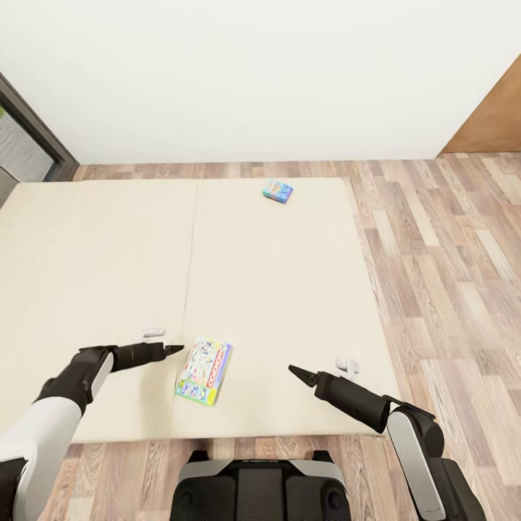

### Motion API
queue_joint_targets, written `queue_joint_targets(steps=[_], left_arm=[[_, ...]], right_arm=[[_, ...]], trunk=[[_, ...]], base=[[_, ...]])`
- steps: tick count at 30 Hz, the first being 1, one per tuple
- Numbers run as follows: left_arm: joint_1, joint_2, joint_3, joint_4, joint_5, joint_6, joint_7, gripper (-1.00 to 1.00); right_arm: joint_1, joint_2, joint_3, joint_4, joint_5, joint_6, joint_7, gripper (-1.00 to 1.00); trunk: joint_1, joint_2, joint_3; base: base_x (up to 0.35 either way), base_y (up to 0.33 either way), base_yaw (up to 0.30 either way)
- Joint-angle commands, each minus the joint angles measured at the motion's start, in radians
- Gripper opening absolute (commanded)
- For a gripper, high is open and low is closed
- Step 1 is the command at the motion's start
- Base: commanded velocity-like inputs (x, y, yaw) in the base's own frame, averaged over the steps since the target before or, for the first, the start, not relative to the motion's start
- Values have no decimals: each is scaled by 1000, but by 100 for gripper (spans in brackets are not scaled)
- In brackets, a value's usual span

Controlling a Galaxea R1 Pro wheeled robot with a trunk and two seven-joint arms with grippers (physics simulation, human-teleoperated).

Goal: Put all the toys in the child's room - the three board games (two on the bed and one on the table), the two jigsaw puzzles on the table, and the tennis ball on the table - inside the toy box on the table in the child's room.

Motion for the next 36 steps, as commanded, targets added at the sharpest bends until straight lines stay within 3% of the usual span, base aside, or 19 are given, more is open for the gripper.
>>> queue_joint_targets(steps=[1, 8, 36], left_arm=[[-1, -1, 6, 6, -8, 5, -32, 100], [-1, -5, 1, 34, -14, -8, -70, 100], [-1, -2, 2, 27, -12, -8, -89, 100]], right_arm=[[-1, 1, -3, -1, 2, 7, 6, 100], [0, 1, -3, -1, 3, 7, 6, 100], [-1, 1, -3, -1, 0, 7, 6, 100]], trunk=[[0, -2, -3], [0, -2, -14], [0, -2, -61]], base=[[0, 0, 0], [0, 0, 0], [0, 0, 0]])
